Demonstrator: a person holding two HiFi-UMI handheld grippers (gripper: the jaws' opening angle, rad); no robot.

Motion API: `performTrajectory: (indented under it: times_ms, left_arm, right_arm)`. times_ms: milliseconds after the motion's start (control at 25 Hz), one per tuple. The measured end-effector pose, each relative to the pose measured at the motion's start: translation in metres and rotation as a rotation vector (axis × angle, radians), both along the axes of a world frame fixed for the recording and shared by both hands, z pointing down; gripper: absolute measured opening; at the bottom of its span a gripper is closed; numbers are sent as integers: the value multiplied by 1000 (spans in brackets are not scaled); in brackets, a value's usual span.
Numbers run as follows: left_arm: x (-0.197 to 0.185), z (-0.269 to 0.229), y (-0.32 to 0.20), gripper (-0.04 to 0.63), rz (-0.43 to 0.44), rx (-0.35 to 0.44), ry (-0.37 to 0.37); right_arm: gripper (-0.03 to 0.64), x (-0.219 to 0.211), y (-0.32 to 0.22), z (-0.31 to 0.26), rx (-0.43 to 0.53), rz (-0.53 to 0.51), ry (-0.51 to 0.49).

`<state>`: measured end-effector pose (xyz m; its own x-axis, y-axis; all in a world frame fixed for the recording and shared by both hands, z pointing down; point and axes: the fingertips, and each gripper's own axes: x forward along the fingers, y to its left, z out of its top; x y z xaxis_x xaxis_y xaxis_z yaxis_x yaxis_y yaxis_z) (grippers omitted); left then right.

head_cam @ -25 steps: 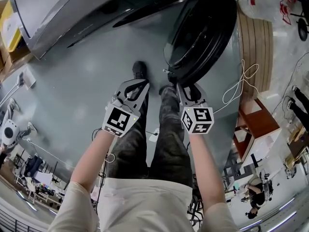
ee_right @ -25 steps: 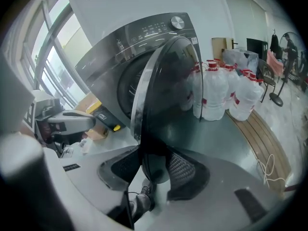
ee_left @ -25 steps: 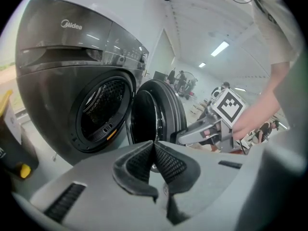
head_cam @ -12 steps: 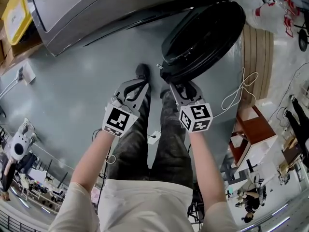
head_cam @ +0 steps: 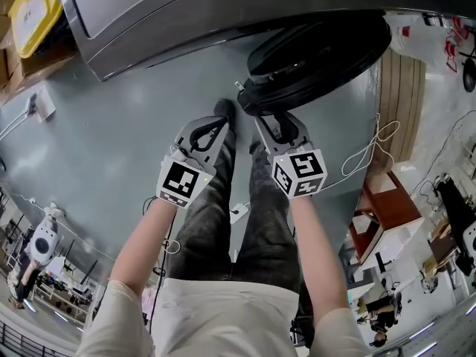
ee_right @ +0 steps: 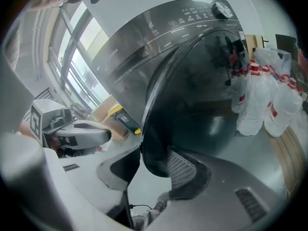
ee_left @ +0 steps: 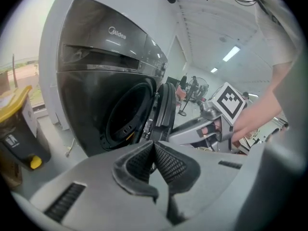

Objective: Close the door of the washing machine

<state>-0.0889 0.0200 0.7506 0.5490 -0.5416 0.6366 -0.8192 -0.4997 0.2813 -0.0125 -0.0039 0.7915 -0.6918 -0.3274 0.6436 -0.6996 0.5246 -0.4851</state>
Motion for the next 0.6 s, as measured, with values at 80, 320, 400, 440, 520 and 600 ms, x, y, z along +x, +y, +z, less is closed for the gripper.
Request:
performTrajectory:
  times_ms: [80, 320, 400, 440, 520, 600]
  left_arm:
    - [-3, 0, -2, 8, -12, 3, 0]
    - [-15, 2, -6, 8, -41, 14, 2]
    - [-19, 3, -7, 8, -50, 16, 3]
    - [-19, 3, -7, 8, -51, 17, 3]
    - [-21, 3, -9, 8, -53, 21, 2]
    - [-27, 2, -11, 8, -61, 24, 1]
  right_arm:
    - [187, -7, -7, -2, 22, -12, -1]
    - [166, -29, -28, -6, 95, -46, 6]
    - [160, -36, -35, -7, 111, -56, 8]
    - [158, -38, -38, -8, 119, -59, 10]
    - [141, -41, -46, -9, 135, -55, 16]
    - [131, -46, -54, -11, 146, -42, 18]
